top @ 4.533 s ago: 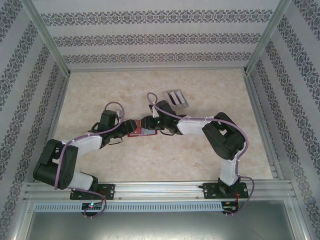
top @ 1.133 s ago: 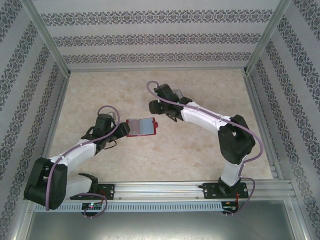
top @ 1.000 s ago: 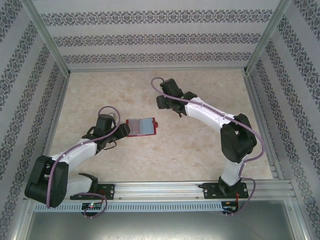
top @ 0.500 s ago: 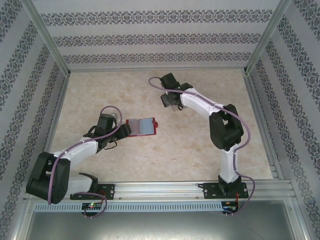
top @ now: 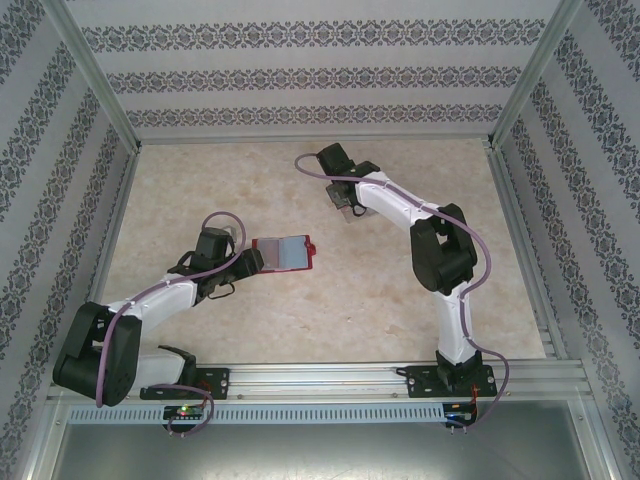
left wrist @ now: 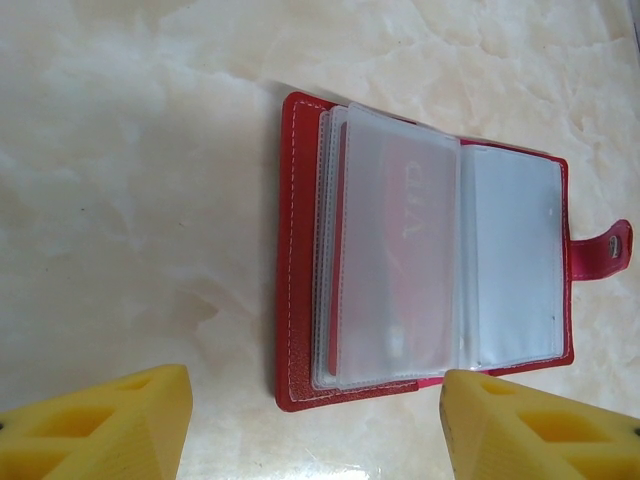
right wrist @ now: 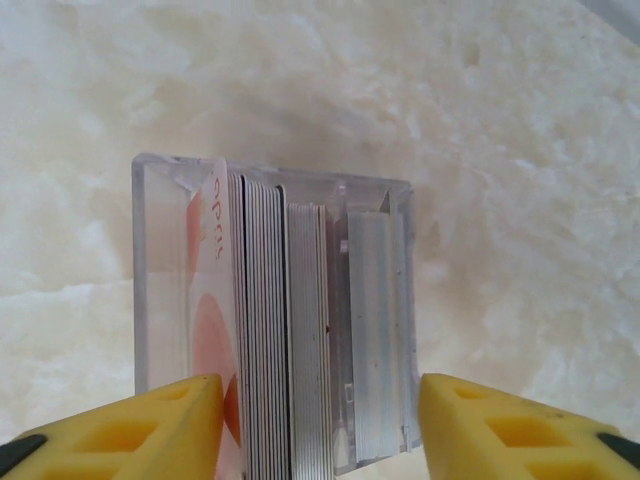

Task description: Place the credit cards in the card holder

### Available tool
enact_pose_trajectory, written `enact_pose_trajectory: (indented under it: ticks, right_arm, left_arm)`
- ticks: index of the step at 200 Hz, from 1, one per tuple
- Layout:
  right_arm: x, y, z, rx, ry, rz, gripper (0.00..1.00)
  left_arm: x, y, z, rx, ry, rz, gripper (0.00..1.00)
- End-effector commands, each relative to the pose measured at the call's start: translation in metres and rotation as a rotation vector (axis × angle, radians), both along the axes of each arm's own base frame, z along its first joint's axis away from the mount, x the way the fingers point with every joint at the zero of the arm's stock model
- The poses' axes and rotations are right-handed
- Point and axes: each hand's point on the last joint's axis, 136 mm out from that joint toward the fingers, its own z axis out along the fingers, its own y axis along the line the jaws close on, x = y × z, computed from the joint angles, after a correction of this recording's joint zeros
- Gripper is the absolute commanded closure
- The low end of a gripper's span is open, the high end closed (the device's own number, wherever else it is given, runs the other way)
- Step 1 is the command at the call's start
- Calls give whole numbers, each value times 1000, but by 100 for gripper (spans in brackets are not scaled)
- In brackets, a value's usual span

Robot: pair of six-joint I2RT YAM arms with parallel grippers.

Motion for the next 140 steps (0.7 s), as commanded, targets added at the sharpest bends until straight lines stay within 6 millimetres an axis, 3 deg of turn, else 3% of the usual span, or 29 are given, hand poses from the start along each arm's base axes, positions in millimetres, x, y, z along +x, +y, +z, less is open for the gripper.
enact_pose_trajectory:
  ticks: [1, 20, 53, 110, 140]
  right_arm:
    - [6, -15, 21, -65, -49, -30, 52]
    - [6, -18, 21, -83, -47, -32, 59]
    - [3, -14, 20, -64, -36, -16, 79]
    - [-4, -2, 34, -55, -57, 20, 94]
    - [-16, 14, 46, 61, -42, 61, 98]
  left_arm:
    - [3, -4, 4, 9, -1, -23, 33]
    - [4, -5, 5, 6, -2, -26, 33]
    - [3, -6, 1, 7, 13, -30, 33]
    - [4, -9, 0, 0, 26, -38, 33]
    - [3, -14, -1, -14, 20, -66, 33]
